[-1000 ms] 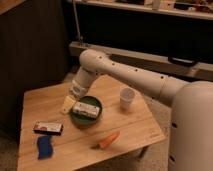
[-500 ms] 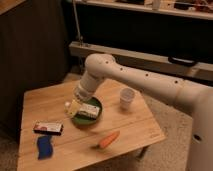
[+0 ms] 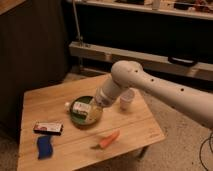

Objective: Place the pepper in the ceramic cup

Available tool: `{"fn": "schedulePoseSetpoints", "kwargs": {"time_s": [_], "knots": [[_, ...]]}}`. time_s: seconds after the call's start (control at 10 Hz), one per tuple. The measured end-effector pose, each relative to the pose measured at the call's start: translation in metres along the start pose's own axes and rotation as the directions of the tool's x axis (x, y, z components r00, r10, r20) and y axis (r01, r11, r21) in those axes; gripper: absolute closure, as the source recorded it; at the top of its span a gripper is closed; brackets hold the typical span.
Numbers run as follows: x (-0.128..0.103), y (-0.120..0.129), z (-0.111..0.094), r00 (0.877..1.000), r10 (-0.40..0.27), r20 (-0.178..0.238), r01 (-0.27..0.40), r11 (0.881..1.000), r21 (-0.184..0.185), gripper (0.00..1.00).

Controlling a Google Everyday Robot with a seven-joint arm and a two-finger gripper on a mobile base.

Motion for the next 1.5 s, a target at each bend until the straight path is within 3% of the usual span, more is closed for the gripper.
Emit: {"fn": "schedulePoseSetpoints", "kwargs": {"time_s": [0.2,0.3,0.6,0.8,1.2,1.4,1.5], "knots": [[0.002,-0.001,0.001,1.000,-0.014,0.008,0.014,1.000,-0.005,0.38],[0.002,-0.003,0.005,0.998,-0.052,0.030,0.052,0.998,-0.026,0.38],[-0.018,-0.031,0.026,0.974,-0.211,0.078,0.217,0.973,-0.083,0.38],[-0.045,-0.041,0.030,0.973,-0.218,0.080,0.224,0.971,-0.086,0.38],[-0.046,-0.042,0.031,0.970,-0.229,0.084,0.236,0.968,-0.087,0.38],[-0.058,-0.042,0.039,0.939,-0.316,0.131,0.328,0.941,-0.083,0.38],[-0.072,-0.040,0.051,0.915,-0.377,0.146,0.390,0.918,-0.073,0.38]]}}
